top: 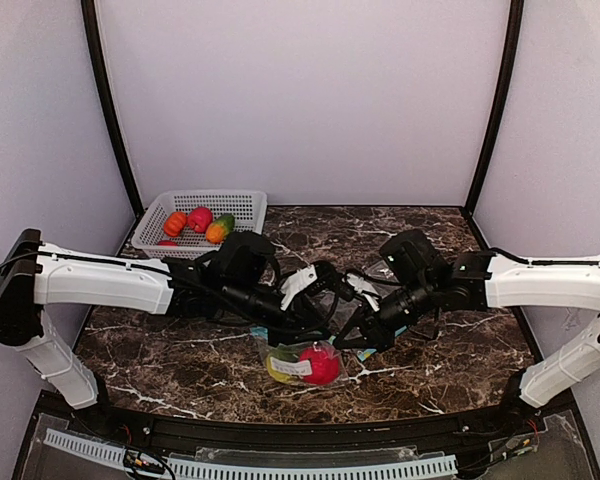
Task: Place the food in the zip-top bag and seal the zipper
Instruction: Hold the zipper from the zipper food storage bag, then hold the zipper food storage bag at the center of the board.
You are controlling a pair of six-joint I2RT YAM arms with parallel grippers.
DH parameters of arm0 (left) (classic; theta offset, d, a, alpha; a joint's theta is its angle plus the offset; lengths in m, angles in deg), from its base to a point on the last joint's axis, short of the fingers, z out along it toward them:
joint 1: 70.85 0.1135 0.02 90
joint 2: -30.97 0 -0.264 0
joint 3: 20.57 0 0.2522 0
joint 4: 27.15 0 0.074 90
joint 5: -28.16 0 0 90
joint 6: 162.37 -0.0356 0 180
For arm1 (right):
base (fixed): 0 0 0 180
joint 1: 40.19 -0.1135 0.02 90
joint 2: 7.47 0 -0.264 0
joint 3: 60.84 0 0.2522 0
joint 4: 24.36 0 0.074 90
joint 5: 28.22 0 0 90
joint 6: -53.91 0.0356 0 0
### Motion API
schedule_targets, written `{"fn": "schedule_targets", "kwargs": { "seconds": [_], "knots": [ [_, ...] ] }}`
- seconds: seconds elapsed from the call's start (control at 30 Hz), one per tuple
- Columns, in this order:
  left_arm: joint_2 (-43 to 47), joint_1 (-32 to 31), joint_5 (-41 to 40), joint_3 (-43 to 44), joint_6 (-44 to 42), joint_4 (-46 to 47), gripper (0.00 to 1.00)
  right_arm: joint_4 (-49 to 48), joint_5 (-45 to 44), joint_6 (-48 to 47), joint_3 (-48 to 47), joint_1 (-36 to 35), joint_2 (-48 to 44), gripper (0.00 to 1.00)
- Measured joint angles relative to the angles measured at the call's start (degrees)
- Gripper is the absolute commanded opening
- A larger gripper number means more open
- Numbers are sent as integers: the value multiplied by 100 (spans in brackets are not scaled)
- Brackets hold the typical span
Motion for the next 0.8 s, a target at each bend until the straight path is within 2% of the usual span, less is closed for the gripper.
{"fn": "schedule_targets", "kwargs": {
  "seconds": [0.3,0.6,0.8],
  "knots": [
    [0,-79,-20,22,-39,-146,14,50,-55,4,2,-4,9,0],
    [-68,-127,-44,105,-63,-243,22,76,-55,28,7,-4,9,0],
    [-127,-127,-46,162,-87,-267,14,83,-72,61,24,-4,9,0]
  ]
}}
